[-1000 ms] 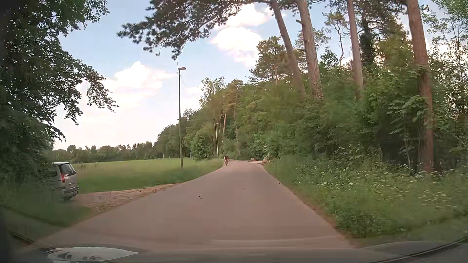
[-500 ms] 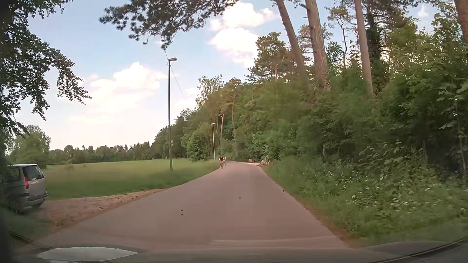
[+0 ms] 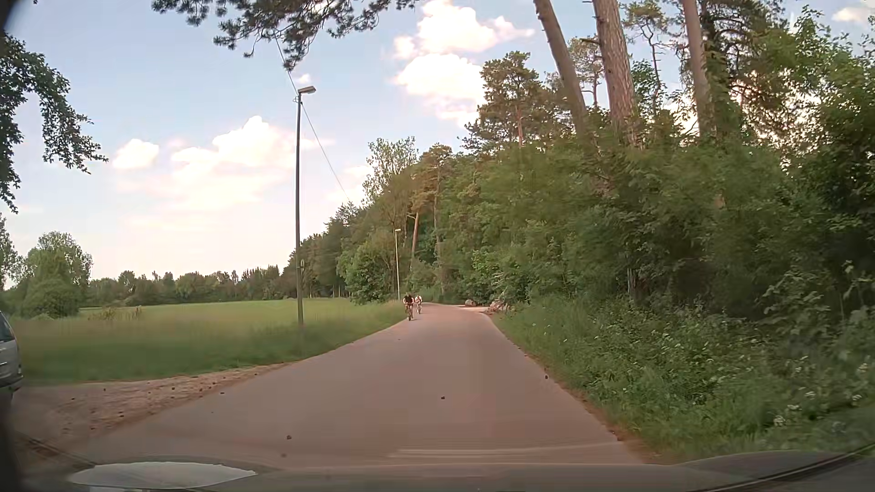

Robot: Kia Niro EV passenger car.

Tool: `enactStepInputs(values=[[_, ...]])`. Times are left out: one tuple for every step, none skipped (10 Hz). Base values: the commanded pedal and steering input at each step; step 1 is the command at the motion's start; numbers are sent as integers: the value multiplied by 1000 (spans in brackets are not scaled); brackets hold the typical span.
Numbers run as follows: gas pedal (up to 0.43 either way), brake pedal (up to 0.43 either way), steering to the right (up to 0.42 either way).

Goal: Follow the waypoints while adhering to traffic rules and regulations

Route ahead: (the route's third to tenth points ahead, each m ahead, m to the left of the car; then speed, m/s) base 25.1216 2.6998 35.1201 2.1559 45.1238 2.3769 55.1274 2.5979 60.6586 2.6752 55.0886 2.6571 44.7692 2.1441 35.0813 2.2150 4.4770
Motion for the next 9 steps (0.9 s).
enactStepInputs(values=[[0, 37, -17], [0, 55, -22], [0, 67, -23], [0, 73, -22], [0, 85, -22], [0, 116, -20], [0, 134, -16], [0, 159, -14], [0, 183, -12]])
